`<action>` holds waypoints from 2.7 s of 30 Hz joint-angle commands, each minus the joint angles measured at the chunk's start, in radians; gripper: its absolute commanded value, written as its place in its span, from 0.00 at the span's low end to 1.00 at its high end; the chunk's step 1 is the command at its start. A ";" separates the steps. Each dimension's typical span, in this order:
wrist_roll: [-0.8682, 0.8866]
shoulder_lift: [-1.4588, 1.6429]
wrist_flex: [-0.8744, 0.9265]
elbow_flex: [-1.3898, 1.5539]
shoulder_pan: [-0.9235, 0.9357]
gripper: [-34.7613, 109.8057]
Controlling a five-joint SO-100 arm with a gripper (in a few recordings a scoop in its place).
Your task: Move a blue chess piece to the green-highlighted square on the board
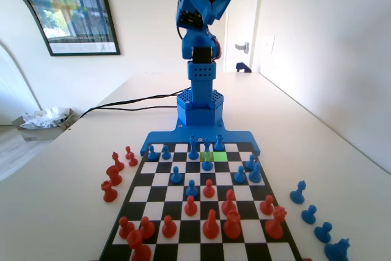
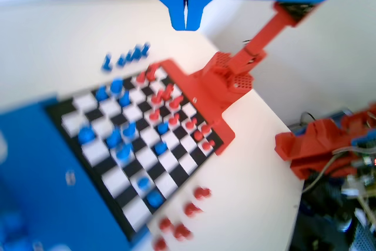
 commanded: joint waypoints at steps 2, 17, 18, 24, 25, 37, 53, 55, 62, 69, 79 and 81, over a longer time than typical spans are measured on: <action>-0.229 -0.094 0.043 -0.086 0.046 0.25; -0.437 -0.290 0.075 0.060 0.074 0.25; -0.430 -0.305 0.067 0.066 0.069 0.25; -0.287 -0.390 0.029 0.092 -0.002 0.27; -0.261 -0.397 0.006 0.110 -0.014 0.27; 0.017 -0.502 -0.258 0.301 -0.106 0.31; 0.101 -0.584 -0.479 0.436 -0.155 0.31; 0.106 -0.600 -0.488 0.440 -0.158 0.31; 0.092 -0.649 -0.565 0.469 -0.132 0.31; 0.083 -0.675 -0.581 0.460 -0.101 0.31; 0.084 -0.729 -0.629 0.449 -0.095 0.31; 0.081 -0.738 -0.641 0.451 -0.094 0.31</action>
